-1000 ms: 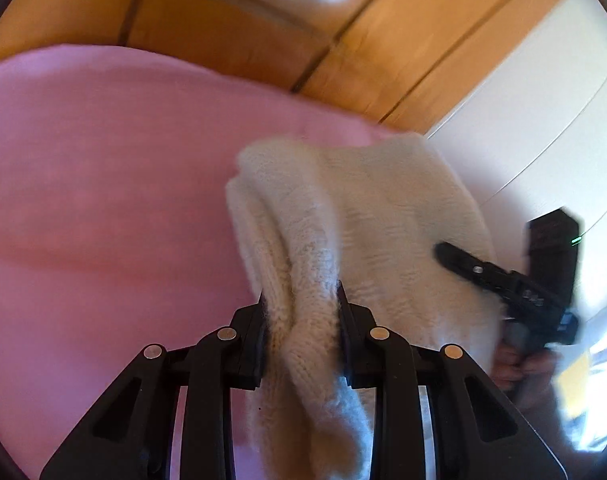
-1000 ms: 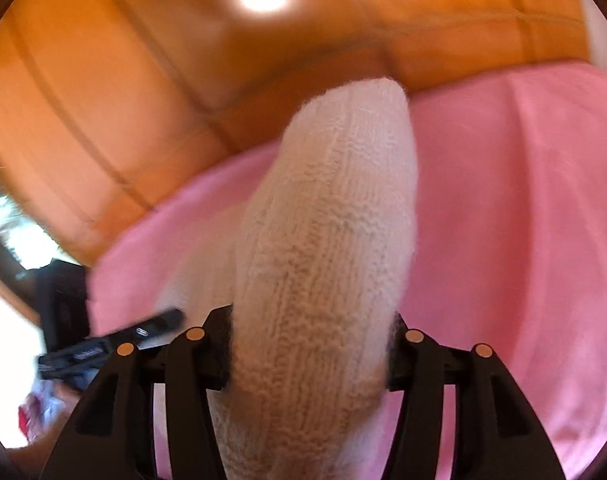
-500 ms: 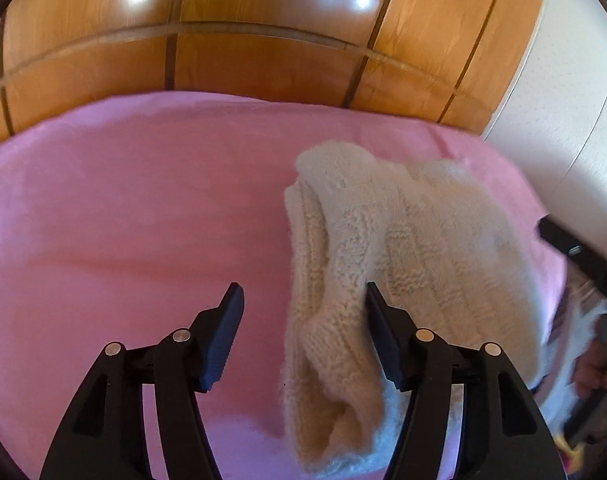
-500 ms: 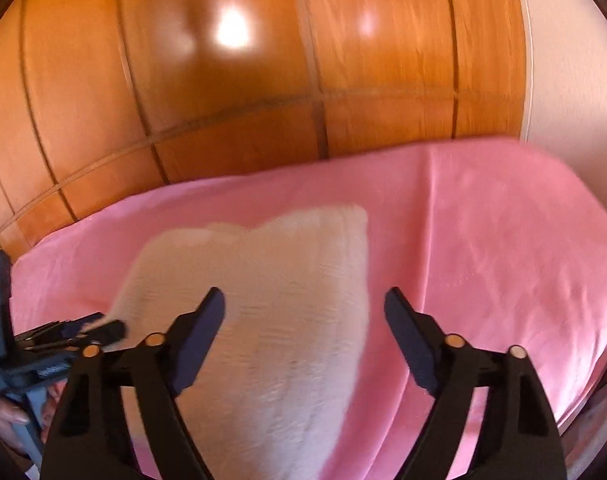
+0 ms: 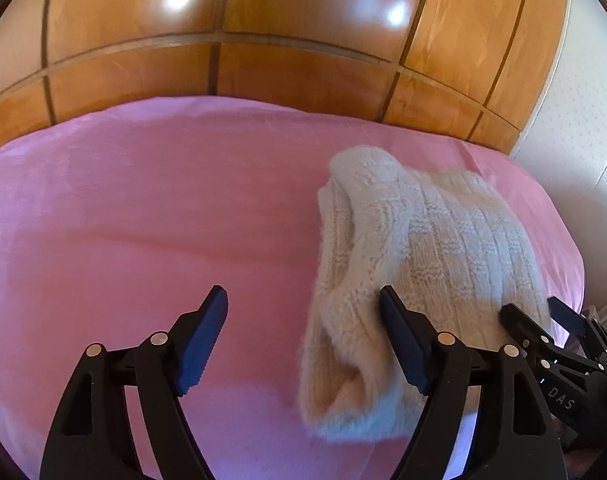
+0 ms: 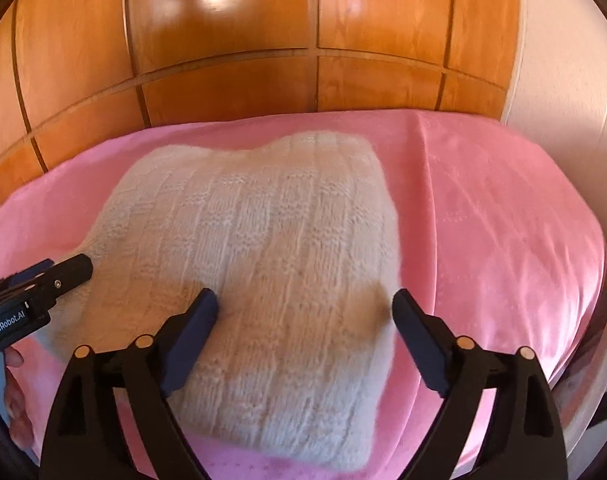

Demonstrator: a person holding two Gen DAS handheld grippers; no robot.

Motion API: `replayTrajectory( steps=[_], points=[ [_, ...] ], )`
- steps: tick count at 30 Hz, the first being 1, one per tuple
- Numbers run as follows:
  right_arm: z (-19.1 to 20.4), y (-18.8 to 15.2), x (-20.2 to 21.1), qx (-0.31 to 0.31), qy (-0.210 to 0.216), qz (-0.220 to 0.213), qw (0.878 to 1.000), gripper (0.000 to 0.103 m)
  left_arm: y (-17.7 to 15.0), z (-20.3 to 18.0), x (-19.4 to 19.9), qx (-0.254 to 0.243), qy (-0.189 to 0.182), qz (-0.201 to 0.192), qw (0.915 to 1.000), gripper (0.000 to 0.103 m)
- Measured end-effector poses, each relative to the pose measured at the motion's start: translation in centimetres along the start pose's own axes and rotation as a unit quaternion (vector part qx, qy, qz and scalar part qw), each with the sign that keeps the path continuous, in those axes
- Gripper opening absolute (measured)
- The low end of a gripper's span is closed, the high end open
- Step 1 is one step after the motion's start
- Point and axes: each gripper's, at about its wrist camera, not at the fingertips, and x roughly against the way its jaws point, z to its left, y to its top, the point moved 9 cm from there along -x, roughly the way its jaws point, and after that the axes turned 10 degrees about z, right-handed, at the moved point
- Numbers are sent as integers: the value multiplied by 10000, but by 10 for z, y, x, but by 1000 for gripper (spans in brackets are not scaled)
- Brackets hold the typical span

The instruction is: Fold small clothes

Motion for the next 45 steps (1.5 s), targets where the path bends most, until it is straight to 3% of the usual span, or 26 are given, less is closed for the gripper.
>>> replayTrajectory(
  steps=[6,11,15,24,28,33,37,45],
  points=[
    [15,-15,10,173,-47,56,9998,99,-7,0,18,-102,323,-240,9991,83],
    [22,-30,0,337,-158,267,9990,100,-13,4,20,-96,453,-236,9986,85],
    [18,-35,-7,180,13,422,9989,100,-17,8,15,-118,547,-116,9984,85],
    [12,-30,27,38,-20,-14,10000,100,-22,10,30,-115,548,-317,9979,89],
    [4,-28,47,-361,-113,-295,9988,101,-27,11,38,-82,557,-406,9976,92],
    [-5,-32,55,-946,-374,-386,9941,101,-34,10,53,-113,645,-581,9962,93],
    [2,-34,57,-737,-710,-353,9941,101,-38,9,61,-171,746,-687,9947,97],
    [9,-47,53,-778,-642,-233,9946,101,-39,11,68,-90,811,-733,9940,99]
  ],
)
